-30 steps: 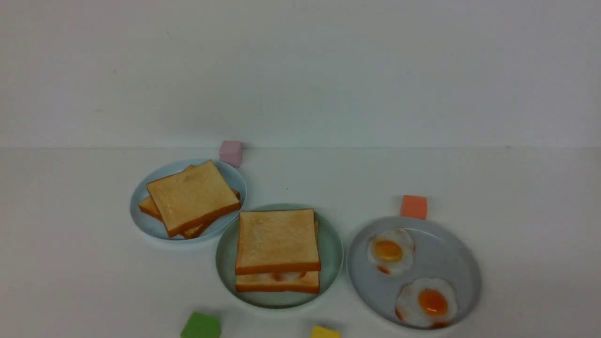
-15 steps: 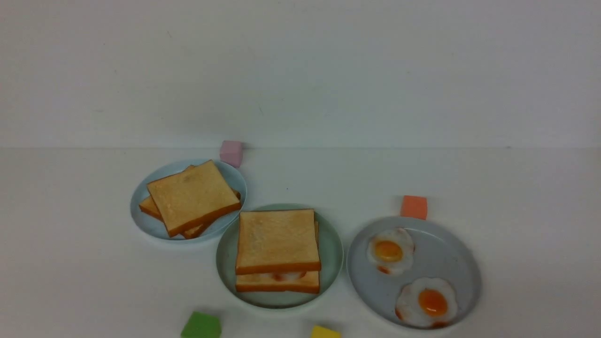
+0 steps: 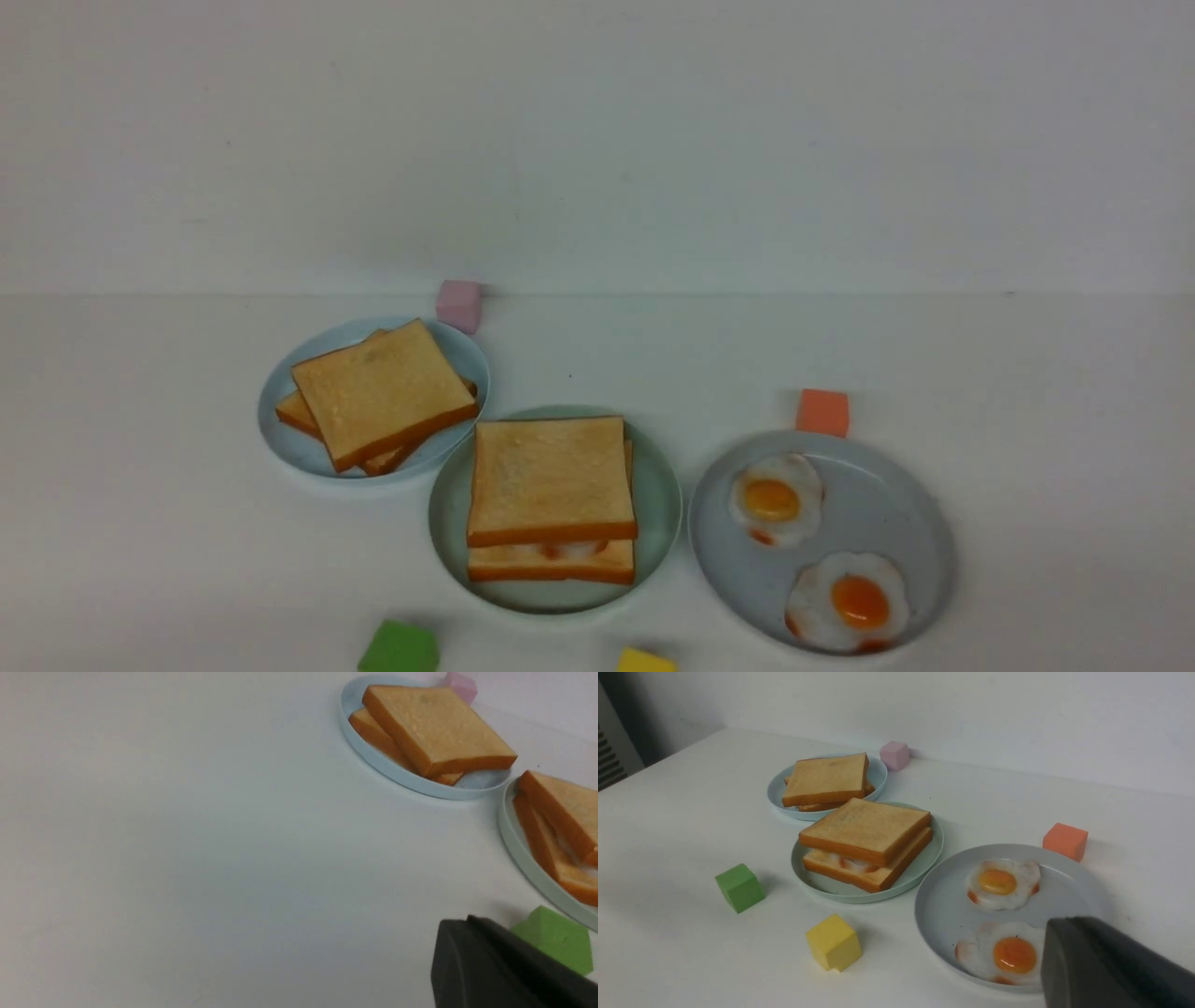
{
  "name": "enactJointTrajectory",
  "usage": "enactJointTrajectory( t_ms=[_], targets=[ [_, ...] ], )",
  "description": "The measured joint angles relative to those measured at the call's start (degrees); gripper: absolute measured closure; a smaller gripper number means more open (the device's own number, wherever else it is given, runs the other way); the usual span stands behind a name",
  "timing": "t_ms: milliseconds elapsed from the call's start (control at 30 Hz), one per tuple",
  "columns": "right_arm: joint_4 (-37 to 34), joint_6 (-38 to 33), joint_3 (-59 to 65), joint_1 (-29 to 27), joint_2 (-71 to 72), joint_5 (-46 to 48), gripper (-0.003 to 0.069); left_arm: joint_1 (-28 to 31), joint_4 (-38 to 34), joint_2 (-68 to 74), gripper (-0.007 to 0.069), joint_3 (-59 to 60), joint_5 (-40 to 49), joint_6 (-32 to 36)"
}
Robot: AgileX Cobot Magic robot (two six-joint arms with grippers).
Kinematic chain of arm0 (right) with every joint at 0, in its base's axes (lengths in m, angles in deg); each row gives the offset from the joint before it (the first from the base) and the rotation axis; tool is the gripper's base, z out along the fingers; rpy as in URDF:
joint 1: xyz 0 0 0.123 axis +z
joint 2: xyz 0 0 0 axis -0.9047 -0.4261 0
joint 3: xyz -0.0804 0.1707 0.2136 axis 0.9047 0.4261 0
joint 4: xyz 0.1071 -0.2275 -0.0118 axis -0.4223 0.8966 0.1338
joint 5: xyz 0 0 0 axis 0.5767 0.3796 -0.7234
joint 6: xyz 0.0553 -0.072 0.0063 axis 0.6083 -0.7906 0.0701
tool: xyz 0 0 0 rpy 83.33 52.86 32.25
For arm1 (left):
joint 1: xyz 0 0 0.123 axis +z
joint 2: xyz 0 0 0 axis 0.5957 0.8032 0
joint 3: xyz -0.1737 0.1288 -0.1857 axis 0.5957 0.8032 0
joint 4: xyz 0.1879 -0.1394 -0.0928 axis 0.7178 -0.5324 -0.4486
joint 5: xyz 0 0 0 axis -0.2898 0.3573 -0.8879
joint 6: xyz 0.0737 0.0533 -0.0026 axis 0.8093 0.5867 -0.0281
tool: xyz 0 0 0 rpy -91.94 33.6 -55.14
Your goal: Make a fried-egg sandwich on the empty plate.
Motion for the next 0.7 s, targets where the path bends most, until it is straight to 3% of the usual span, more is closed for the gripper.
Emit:
enactJointTrajectory(
  t_ms=[700],
  targets=[
    [0.0,0.0,0.0,0.0,0.0,0.0,0.061,-1.7,0.0,0.0,0.0627,0.1,0.0,-0.3]
  ],
)
